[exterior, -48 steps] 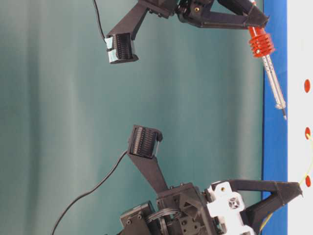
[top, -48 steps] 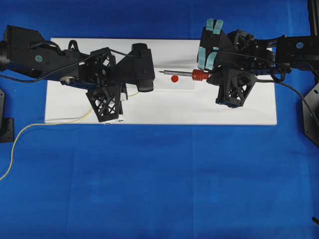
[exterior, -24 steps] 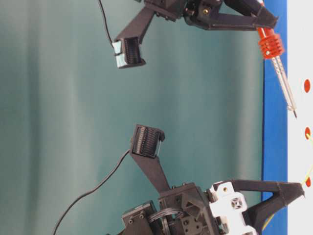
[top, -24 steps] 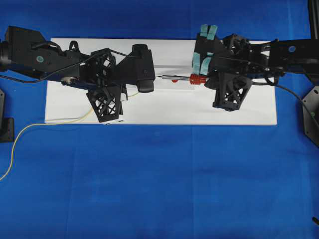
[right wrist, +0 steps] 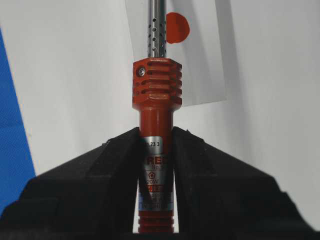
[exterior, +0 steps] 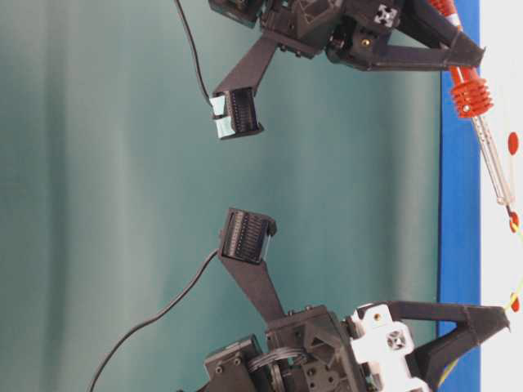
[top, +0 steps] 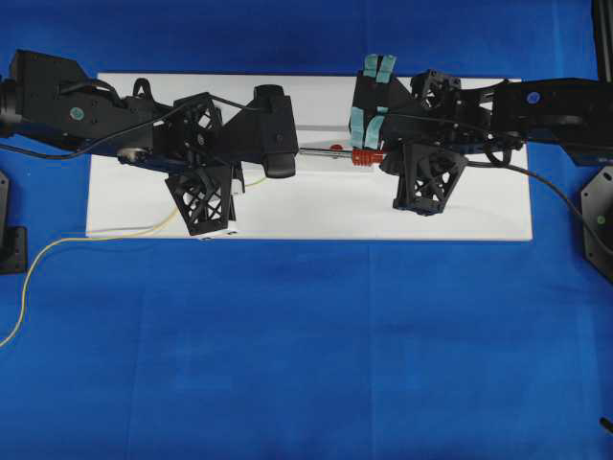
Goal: Touch the tip of the soldering iron to the tip of the solder at the mark.
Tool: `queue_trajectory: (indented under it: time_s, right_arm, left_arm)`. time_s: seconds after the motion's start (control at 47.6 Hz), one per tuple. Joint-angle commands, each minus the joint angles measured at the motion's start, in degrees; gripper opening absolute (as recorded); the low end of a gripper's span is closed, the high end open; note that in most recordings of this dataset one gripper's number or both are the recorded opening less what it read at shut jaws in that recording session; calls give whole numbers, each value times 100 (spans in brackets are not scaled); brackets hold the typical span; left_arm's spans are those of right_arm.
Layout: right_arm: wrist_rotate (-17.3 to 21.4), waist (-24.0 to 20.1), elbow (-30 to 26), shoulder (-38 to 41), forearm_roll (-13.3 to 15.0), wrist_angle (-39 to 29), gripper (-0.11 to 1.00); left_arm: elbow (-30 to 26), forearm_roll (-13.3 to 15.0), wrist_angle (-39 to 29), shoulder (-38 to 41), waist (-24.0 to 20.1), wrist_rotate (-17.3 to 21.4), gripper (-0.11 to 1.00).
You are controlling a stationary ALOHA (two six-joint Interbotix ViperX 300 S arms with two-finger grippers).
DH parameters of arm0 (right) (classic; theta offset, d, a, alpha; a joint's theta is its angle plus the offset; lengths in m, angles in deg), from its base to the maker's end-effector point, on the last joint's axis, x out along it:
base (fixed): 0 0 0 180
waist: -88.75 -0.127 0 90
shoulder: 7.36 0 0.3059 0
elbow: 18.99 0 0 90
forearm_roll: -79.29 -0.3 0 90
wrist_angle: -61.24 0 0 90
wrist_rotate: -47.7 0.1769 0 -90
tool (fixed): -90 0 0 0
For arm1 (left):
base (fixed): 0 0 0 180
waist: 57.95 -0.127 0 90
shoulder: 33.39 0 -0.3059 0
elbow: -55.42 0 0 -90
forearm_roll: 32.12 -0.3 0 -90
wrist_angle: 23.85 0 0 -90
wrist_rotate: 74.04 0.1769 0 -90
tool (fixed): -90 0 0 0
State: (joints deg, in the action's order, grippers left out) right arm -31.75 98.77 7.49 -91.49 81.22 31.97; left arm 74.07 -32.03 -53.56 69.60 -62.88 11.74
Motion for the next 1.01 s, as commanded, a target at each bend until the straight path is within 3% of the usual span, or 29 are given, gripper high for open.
queue_trajectory:
  time_s: [0.0,0.988]
  right_arm:
    - [-9,-9,-149,-44,9,53,6]
    - [-9,-9,-149,-53,18,26,6]
  left_arm:
    - [-141,0,9,-79,9,9,2]
    - [-211,0,-62,-44,9,18,2]
